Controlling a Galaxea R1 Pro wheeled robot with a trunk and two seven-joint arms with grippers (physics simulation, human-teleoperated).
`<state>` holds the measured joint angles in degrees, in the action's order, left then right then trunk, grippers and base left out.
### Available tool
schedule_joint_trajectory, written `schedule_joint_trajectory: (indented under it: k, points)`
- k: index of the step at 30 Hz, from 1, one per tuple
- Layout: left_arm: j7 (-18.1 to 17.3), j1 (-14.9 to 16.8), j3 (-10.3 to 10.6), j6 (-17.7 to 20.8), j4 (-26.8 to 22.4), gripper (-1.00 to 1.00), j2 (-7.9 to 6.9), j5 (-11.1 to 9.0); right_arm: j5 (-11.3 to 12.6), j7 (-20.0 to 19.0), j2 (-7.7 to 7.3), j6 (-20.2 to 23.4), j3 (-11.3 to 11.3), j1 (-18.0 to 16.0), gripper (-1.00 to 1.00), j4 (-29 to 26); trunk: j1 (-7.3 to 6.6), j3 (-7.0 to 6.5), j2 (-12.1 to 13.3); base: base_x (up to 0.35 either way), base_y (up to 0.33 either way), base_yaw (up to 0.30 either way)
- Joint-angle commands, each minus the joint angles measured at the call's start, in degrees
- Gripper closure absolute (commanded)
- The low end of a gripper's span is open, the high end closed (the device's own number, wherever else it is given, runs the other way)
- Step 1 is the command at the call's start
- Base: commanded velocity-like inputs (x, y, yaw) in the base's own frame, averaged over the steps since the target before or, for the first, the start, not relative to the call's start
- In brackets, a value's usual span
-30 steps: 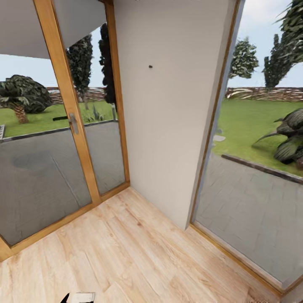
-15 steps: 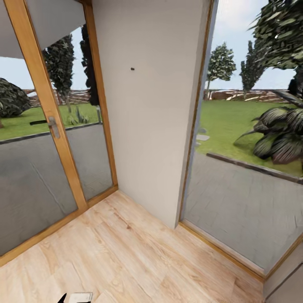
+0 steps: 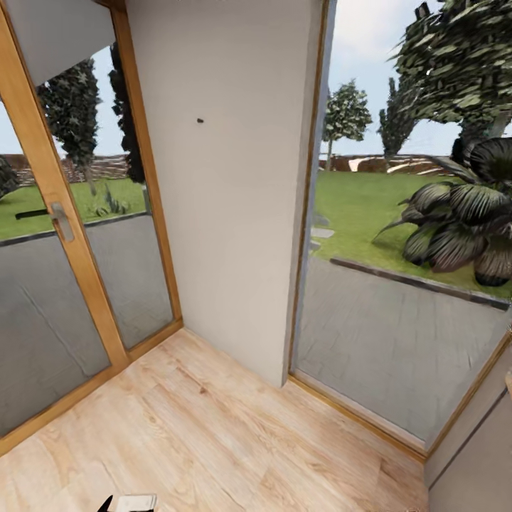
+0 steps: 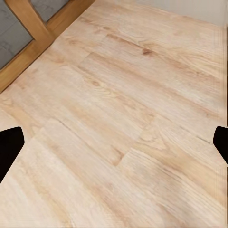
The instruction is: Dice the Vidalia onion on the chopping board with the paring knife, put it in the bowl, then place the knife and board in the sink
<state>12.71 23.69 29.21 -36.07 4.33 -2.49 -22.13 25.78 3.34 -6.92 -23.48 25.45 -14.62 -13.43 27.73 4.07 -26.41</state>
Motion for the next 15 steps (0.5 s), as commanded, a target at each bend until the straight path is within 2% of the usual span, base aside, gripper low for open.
schedule_joint_trajectory:
  k: [1, 12, 15]
  points:
    - [0.21, 0.08, 0.51, -0.23, 0.16, -1.0, 0.03, -0.2, 0.23, 0.35, -0.03, -0.12, 0.48, -0.05, -1.0, -0.02, 0.03, 0.07, -0.11, 0.0, 0.0, -0.157]
    - [0.21, 0.09, 0.49, -0.23, 0.17, -1.0, 0.03, -0.2, 0.23, 0.35, 0.01, -0.09, 0.48, -0.05, -1.0, 0.0, 0.03, -0.54, -0.11, 0.0, 0.0, -0.156]
    - [0.21, 0.1, 0.51, -0.23, 0.17, -1.0, 0.03, -0.19, 0.23, 0.32, 0.58, -0.08, 0.48, -0.05, -1.0, 0.16, 0.03, -0.71, -0.11, 0.0, 0.0, -0.156]
